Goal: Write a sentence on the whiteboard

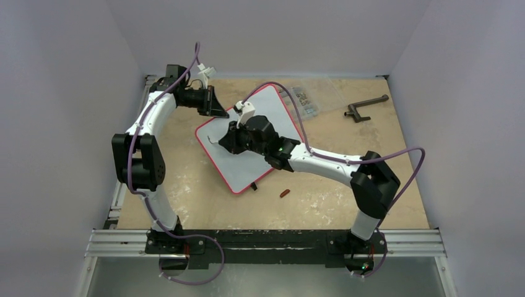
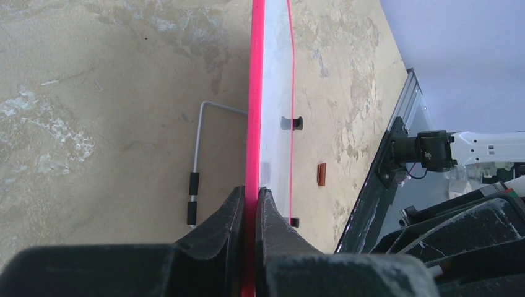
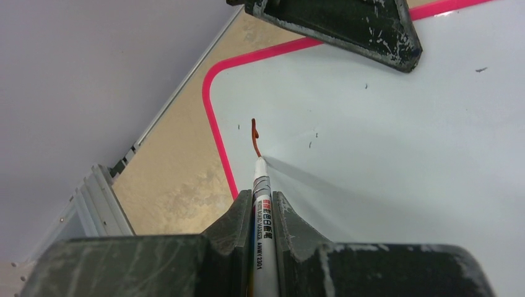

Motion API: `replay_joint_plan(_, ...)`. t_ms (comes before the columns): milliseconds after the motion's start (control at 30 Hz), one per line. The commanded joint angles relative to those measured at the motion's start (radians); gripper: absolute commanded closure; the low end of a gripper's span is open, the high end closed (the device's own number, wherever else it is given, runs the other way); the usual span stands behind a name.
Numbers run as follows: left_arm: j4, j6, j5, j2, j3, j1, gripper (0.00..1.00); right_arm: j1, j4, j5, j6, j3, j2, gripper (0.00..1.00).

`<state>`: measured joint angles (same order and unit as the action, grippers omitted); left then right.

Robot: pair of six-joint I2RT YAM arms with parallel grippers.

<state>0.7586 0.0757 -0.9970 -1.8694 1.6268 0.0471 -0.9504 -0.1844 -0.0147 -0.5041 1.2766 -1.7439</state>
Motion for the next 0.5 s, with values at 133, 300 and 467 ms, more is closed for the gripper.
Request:
replay_joint_plan(133,0.034,0.066,0.096,0.039,0.019,0.028,1.0,-0.007,0.011,-0.024,-0.009,-0.047,0.04,1.0)
replay_joint_plan(300,0.036,0.065,0.101,0.039,0.019,0.03,1.0,-0.008,0.026,-0.026,-0.005,-0.016,0.026,1.0)
replay_joint_plan(467,0.038,0.067,0.104,0.041,0.016,0.032,1.0,-0.008,0.042,-0.028,0.006,0.044,0.011,1.0)
